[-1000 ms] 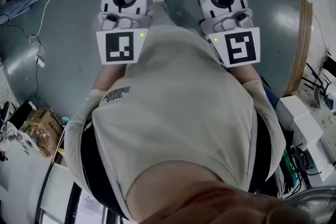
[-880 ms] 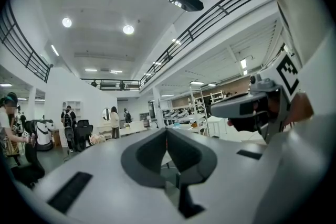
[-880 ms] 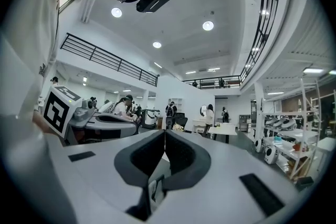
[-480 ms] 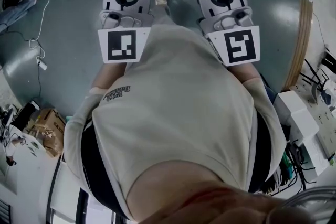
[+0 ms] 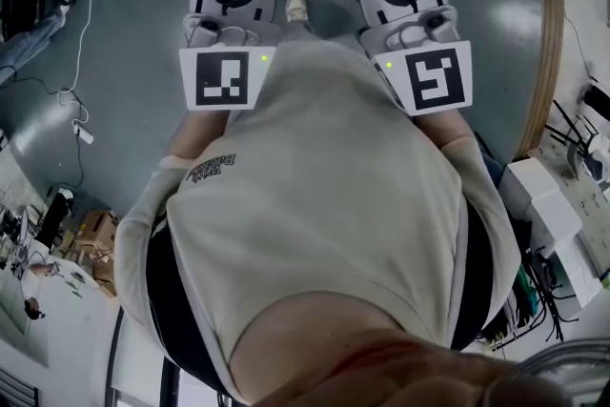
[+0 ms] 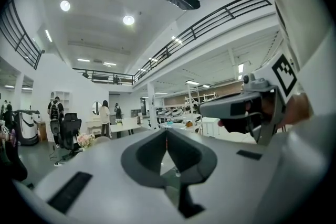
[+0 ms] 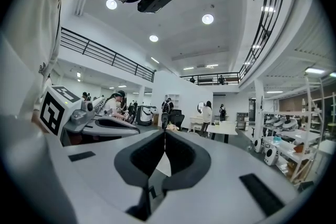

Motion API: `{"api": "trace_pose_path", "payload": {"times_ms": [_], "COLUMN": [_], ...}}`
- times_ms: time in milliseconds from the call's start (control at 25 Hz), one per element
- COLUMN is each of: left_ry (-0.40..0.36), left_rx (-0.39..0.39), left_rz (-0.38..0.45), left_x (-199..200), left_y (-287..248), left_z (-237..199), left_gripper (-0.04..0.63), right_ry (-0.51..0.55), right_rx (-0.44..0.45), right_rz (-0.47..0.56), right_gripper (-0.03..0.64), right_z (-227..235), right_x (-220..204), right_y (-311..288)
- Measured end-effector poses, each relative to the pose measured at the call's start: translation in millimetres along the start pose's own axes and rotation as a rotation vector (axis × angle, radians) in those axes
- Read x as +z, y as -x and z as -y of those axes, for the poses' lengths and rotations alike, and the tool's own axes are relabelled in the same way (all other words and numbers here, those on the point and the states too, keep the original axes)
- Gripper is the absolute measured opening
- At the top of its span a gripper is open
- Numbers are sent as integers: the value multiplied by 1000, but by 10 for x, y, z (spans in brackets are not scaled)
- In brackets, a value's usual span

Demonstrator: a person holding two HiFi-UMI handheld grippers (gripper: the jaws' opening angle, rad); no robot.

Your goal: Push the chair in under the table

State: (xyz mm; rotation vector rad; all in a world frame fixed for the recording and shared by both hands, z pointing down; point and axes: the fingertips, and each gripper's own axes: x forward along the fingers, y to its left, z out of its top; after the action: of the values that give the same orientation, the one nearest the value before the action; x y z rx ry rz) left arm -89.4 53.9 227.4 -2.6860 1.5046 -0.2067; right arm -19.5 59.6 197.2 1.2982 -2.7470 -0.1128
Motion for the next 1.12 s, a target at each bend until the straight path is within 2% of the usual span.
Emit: {"api": "trace_pose_path", "payload": {"times_ms": [240, 520, 640, 760, 960, 1120], "left_ry": [19, 32, -6, -25, -61, -36], "left_rx": [5, 38, 59, 29, -81, -191], "left_rz": [8, -69, -185, -301, -519, -684], "left_x": [47, -95, -284, -552, -1103, -1541], "left_y": [-206, -387, -464, -543, -630, -676], "left_z": [-80, -102, -133, -101, 42, 211], "left_gripper": [11, 11, 11, 11, 11, 30], "right_ry": [22, 19, 25, 17, 31, 38], "right_rx": [-7, 59, 97, 131, 224, 333], "right_rz": [-23, -64, -125, -227, -362, -518], "right_gripper": [9, 9, 9, 9, 11, 14], "right_z": [216, 400, 441, 499, 559, 523], "right_x": [5, -156, -298, -500, -929, -1432], "right_y": [-120, -218, -252, -255, -310, -270]}}
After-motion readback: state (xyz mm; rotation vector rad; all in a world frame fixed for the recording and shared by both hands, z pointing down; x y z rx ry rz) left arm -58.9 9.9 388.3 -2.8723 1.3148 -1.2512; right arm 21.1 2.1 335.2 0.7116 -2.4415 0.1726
